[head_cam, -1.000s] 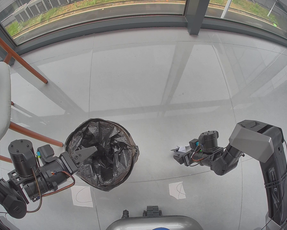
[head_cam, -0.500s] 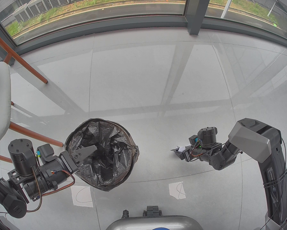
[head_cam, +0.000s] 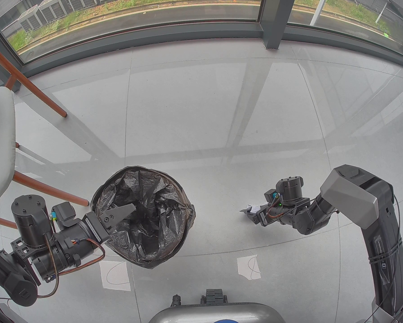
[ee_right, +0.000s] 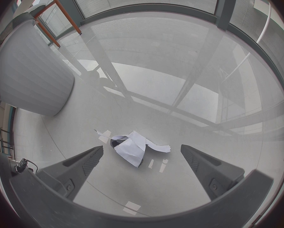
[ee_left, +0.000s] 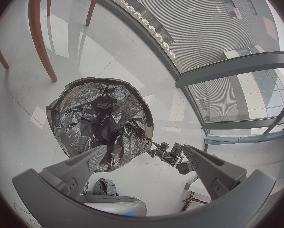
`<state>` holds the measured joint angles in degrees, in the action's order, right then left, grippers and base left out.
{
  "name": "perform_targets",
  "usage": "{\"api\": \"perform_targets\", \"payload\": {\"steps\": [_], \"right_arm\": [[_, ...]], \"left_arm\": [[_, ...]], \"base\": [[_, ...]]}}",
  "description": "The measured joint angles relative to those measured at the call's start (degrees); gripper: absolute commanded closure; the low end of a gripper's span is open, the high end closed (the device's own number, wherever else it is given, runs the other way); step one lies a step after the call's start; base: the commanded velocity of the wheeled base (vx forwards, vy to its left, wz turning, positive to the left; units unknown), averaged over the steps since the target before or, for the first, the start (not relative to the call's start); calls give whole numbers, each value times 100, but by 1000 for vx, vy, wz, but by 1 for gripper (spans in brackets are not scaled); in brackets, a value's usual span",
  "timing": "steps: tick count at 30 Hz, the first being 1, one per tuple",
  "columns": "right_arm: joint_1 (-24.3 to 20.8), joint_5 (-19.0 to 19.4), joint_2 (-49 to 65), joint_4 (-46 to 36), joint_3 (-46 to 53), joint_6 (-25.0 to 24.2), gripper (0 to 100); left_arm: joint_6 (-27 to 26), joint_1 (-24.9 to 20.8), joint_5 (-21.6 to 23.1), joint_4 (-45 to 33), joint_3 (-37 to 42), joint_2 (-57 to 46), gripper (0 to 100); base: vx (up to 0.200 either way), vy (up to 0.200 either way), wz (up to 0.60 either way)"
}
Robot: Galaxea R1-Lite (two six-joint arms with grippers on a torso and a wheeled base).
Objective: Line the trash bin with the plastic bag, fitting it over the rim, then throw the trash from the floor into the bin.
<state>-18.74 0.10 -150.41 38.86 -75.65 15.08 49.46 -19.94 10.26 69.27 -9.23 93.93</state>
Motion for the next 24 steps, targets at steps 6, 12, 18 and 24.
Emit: {"api": "perform_targets", "payload": {"steps": [6,12,18,24], "right_arm": [[-41,4,-95,-11,-152,0,0],[-78,4,-169,-233,-356,0,0],[-91,4,-224,-252,-474,2,100],[-91,12,-244,-241,-485,-6,100]], "left_arm": [[0,38,7,-2,13,0,0],[0,127,10,-2,26,1,0],[2,140,10,-2,39,1,0],[2,145,10,-2,44,1,0]], "base": [[0,0,0],[0,0,0],[0,0,0],[0,0,0]]}}
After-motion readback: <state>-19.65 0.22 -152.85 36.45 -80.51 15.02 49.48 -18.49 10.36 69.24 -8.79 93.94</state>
